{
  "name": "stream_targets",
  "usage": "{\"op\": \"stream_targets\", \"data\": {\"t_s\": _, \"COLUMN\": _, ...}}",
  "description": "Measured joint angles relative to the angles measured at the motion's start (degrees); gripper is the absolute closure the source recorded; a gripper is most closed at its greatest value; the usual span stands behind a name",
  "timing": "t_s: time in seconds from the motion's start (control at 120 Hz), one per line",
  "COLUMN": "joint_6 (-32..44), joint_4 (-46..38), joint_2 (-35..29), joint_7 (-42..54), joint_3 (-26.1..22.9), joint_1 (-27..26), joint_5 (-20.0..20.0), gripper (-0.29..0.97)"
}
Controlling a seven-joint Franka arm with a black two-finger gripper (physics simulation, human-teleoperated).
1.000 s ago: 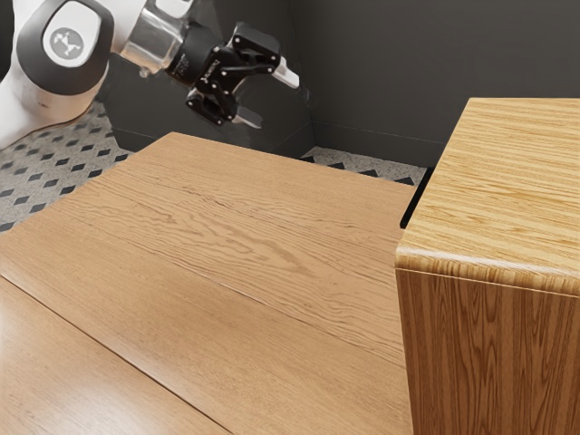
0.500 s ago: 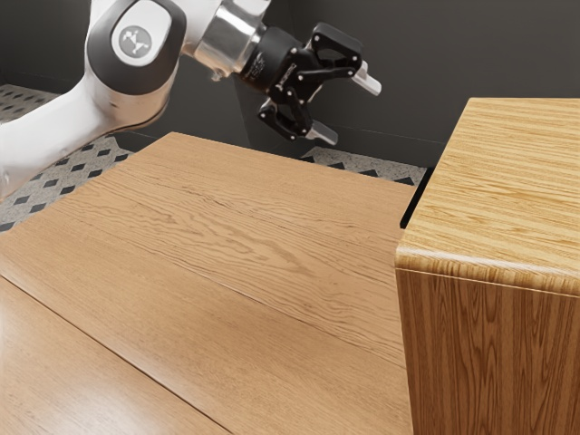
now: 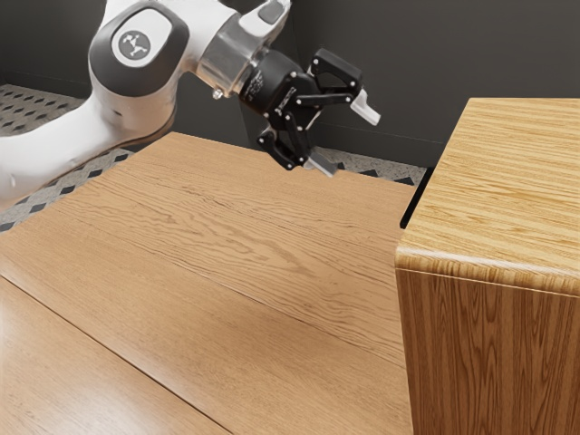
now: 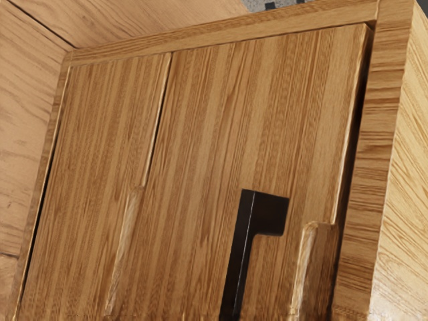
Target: Pull the drawer handle with one arm to open the drawer
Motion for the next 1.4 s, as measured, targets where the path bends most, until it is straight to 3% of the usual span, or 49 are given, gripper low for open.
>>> {"op": "stream_targets", "data": {"t_s": 0.258, "joint_6": -7.4, "joint_4": -2.08, "joint_2": -0.02, "joint_7": 4.67, "joint_3": -0.1, "joint_1": 2.28, "joint_5": -0.24, "gripper": 0.0}}
{"op": "stream_targets", "data": {"t_s": 0.517, "joint_6": -10.24, "joint_4": -1.85, "joint_2": -0.12, "joint_7": 10.08, "joint_3": 0.71, "joint_1": 3.26, "joint_5": 2.16, "gripper": 0.0}}
{"op": "stream_targets", "data": {"t_s": 0.642, "joint_6": -7.41, "joint_4": -0.45, "joint_2": -0.16, "joint_7": 11.38, "joint_3": 5.73, "joint_1": -1.96, "joint_5": 2.15, "gripper": 0.0}}
{"op": "stream_targets", "data": {"t_s": 0.733, "joint_6": -4.92, "joint_4": 1.0, "joint_2": -0.25, "joint_7": 11.75, "joint_3": 12.32, "joint_1": -8.11, "joint_5": 1.1, "gripper": 0.0}}
{"op": "stream_targets", "data": {"t_s": 0.825, "joint_6": -2.71, "joint_4": 1.58, "joint_2": -0.32, "joint_7": 12.04, "joint_3": 14.79, "joint_1": -11.69, "joint_5": 0.22, "gripper": 0.0}}
{"op": "stream_targets", "data": {"t_s": 1.4, "joint_6": 1.49, "joint_4": 2.06, "joint_2": 0.94, "joint_7": 10.64, "joint_3": 13.68, "joint_1": -14.58, "joint_5": -0.72, "gripper": 0.0}}
